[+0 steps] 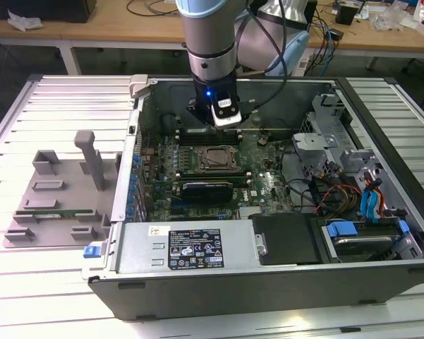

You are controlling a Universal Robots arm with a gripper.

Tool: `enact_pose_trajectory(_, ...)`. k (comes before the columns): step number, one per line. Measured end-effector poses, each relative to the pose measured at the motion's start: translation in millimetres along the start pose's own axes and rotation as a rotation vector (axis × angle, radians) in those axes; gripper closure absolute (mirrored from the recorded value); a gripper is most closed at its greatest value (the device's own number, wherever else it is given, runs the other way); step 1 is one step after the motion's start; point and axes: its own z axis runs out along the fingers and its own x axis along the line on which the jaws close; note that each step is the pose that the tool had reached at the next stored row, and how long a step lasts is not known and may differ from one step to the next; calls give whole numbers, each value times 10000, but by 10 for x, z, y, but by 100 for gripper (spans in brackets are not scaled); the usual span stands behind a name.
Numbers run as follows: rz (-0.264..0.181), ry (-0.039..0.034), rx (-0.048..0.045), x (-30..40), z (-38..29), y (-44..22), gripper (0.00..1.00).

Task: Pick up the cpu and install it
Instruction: 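Install the first cpu locking lever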

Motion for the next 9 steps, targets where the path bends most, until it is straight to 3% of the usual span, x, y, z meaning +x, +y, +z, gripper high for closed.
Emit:
enact_pose_trajectory(2, 1, 0, -1, -21, -7, -60, 89)
enact_pose_trajectory(4, -2, -8, 21, -24, -6, -69, 89)
enact_pose_trajectory(5, -21, -38, 136, -27, -6, -74, 89)
enact_pose_trajectory(6, -58, -83, 367, -27, -5, -74, 89)
enact_pose_trajectory(7, -101, -102, 688, -27, -6, -75, 89)
enact_pose_trajectory(8, -134, -86, 970, -28, -5, -76, 89)
enact_pose_trajectory(9, -156, -25, 1183, -29, -3, -80, 89)
